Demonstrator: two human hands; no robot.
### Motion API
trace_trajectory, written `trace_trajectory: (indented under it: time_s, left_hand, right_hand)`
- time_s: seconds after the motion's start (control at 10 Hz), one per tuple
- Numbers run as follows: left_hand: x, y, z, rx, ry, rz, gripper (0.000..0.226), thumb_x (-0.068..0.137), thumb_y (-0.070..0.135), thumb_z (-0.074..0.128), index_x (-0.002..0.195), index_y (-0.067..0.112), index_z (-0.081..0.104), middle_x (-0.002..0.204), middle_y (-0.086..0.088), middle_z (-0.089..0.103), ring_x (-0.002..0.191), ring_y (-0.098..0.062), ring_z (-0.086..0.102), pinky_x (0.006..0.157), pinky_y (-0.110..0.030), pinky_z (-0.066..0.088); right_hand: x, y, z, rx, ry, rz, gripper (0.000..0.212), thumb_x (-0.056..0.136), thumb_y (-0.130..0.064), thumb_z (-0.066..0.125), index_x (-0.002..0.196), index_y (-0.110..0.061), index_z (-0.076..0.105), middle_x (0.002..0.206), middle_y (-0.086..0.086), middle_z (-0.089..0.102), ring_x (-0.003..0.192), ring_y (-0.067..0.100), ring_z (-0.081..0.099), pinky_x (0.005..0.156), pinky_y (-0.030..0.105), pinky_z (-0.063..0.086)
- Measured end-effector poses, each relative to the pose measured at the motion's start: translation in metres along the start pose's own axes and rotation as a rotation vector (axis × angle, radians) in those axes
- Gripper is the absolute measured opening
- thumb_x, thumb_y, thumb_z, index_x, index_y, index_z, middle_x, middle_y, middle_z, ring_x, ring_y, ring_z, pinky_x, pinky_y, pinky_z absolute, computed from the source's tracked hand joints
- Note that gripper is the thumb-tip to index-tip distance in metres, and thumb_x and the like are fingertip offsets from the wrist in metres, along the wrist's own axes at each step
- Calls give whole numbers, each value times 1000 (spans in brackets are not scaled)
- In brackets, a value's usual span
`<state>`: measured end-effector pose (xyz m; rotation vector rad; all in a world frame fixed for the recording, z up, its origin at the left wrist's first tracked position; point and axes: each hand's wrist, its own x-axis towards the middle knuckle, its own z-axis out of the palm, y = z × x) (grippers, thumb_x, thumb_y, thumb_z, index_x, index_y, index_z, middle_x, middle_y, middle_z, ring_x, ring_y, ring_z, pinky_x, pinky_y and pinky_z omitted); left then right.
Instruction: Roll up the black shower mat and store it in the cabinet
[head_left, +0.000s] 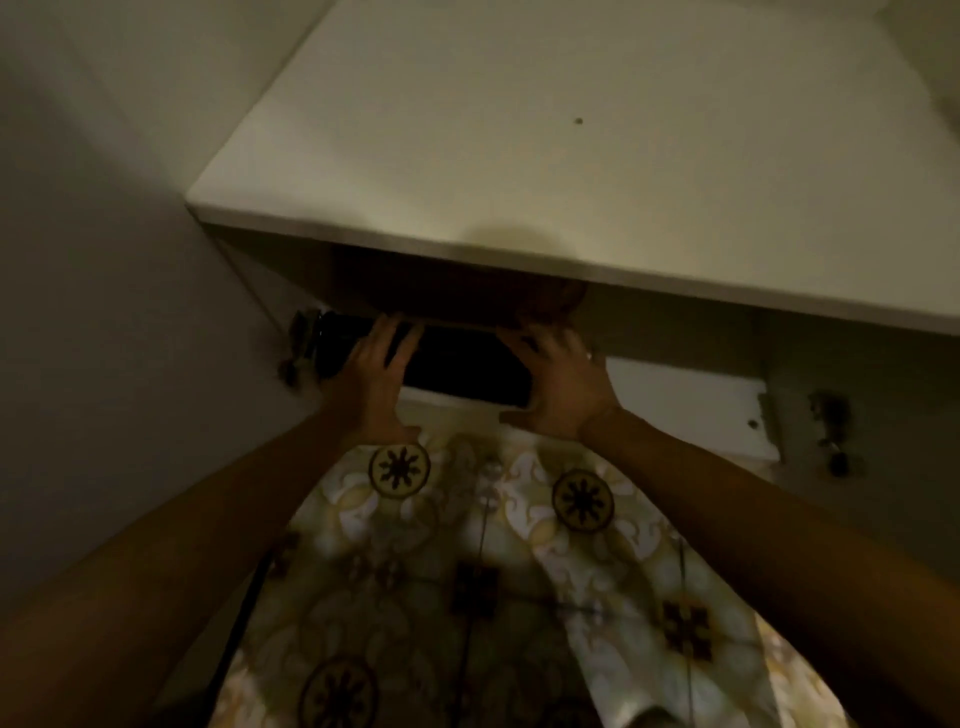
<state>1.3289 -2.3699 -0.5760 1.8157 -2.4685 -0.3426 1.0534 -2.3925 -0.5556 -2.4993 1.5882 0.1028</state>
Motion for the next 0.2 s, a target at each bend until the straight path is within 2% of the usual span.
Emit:
trace_trajectory:
  time_s: [0.1,0.2]
  left_hand:
    - [-29,24,-21,-56,-97,-28,142,55,66,82,157,27,-8,165,-10,-10,151,-32,-6,117,-56,19]
    - [-55,37,-52,-12,-181,61,137,58,75,73,153,37,-19,164,-6,-19,151,-30,-12,118,-59,16]
  right_hand:
    - [-44,-3,-22,86,-55,47,113,68,-75,69,154,-50,0,168,-10,1,152,33,1,109,76,21]
    - [-86,-2,-60,82,-132,57,113,70,-78,65,153,-52,-7,167,-16,-6,153,26,-6,108,78,17]
